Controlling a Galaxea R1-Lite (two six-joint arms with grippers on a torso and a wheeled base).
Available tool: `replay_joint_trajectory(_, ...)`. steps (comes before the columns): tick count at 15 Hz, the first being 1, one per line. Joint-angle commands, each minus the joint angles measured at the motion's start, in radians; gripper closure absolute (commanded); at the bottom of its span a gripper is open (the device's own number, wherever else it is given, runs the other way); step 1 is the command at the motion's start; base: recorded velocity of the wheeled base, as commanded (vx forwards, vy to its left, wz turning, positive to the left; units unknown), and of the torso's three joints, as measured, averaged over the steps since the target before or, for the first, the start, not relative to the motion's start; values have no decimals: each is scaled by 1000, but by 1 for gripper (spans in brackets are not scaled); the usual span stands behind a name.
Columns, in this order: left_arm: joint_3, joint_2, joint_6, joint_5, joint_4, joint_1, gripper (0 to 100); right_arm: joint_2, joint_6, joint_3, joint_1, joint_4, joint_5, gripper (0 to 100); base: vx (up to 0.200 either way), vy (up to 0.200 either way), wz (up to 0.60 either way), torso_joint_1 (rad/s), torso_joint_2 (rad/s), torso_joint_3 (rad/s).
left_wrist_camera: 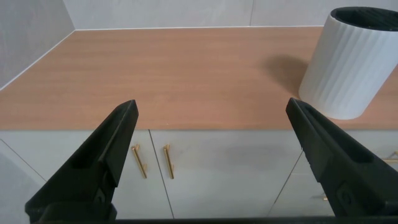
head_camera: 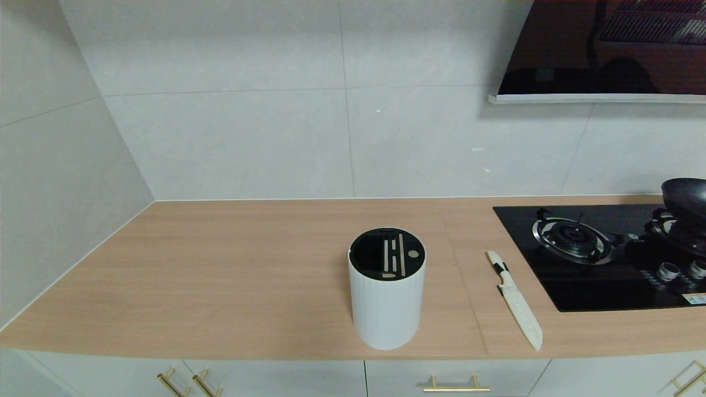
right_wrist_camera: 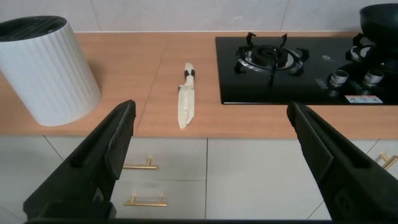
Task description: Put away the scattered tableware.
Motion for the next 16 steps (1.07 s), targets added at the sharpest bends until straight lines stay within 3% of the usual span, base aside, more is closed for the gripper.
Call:
replay_joint_trajectory(1,0,0,0,0,0,0,0,1,-6,0,0,0,3,0,0,0,0,0,0,0)
replay_joint_trajectory(4,0,0,0,0,0,0,0,1,-32,-12,0,-17,0,0,0,0,0,0,0,0)
replay_joint_trajectory(7,0,0,3,0,0,0,0,86,-20,-167,14,8,42,0,0,0,0,0,0,0)
replay_joint_trajectory(13,0,0,2,0,0,0,0,672,-24,-368,31,9,115,0,0,0,0,0,0,0)
replay_joint_trajectory(16,0,0,0,0,0,1,0,955,-24,-439,95,-51,107,0,0,0,0,0,0,0)
